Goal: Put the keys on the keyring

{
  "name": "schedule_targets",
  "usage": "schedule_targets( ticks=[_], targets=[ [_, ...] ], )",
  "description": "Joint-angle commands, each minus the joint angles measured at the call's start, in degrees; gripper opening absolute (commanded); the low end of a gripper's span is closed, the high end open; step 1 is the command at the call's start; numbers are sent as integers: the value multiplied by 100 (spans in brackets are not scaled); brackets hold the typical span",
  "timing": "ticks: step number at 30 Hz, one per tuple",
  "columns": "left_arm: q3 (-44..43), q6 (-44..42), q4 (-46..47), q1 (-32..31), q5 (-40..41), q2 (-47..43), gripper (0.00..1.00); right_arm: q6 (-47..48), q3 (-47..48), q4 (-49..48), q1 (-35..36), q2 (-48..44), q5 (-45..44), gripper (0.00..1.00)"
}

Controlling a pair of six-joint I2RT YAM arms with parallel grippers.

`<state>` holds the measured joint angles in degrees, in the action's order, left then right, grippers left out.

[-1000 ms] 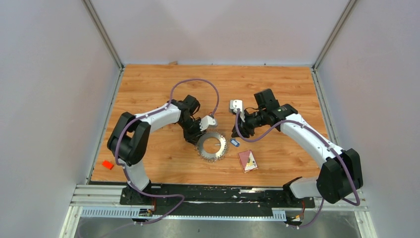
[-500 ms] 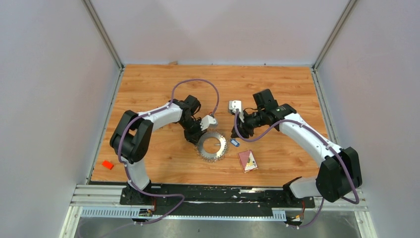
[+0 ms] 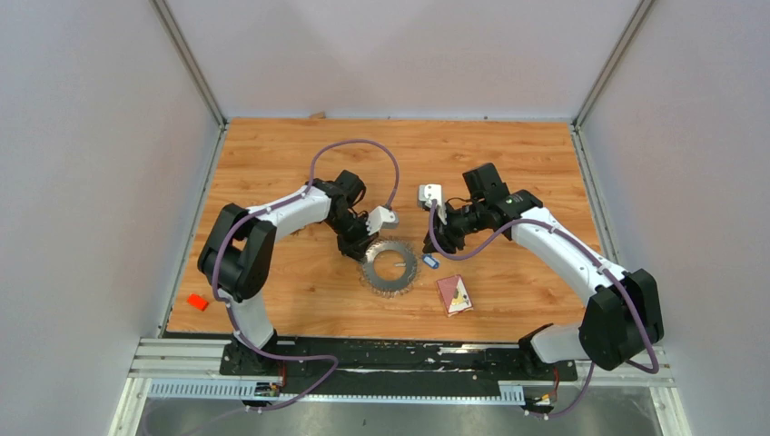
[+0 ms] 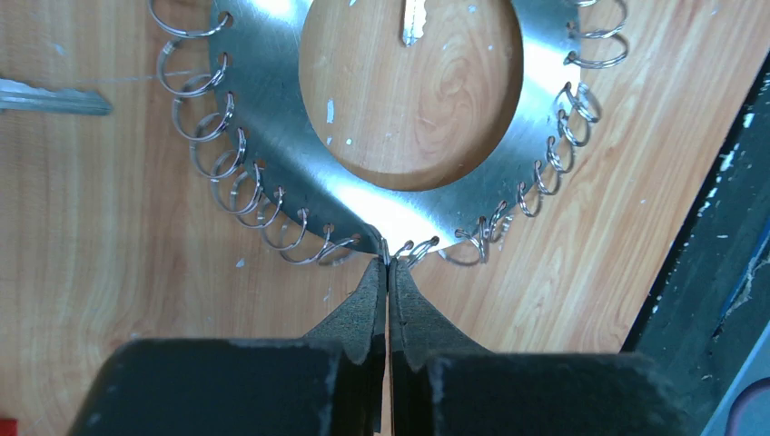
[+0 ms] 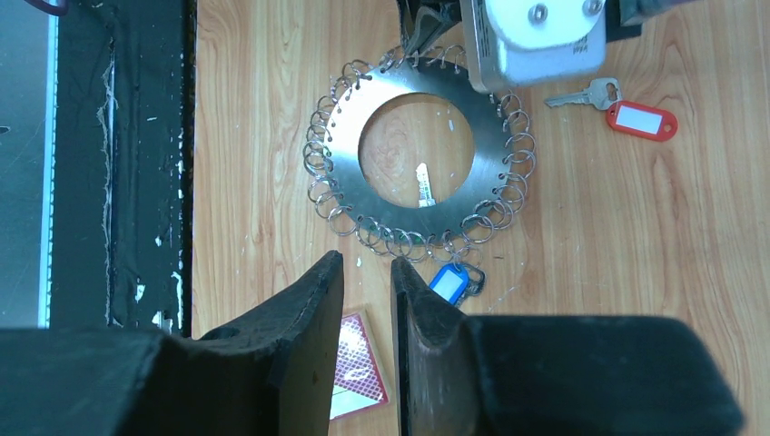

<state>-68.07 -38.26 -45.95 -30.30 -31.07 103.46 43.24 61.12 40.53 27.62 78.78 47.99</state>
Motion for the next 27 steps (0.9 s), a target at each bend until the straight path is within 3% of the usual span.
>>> schedule_targets(
  ticks=[1, 8, 15, 20, 27],
  targets=[
    [-179, -135, -89, 33, -518, -667, 0, -37, 231, -95, 31, -39, 188, 26],
    [-185, -116, 258, 38, -1497, -1602, 0, -723, 464, -556, 18, -463, 493, 25],
    [38, 1254, 2016, 28, -2425, -2472, 0, -1297, 450, -1380, -12, -932, 1215, 26],
    [463, 2400, 3679, -10, -2605, -2936, 0, -1418, 486, -1470, 6, -917, 1408, 34],
    [652, 2872, 4251, -178, -2466, -3146, 0, -1639, 357, -1837, 44, -865, 1324, 34]
  ],
)
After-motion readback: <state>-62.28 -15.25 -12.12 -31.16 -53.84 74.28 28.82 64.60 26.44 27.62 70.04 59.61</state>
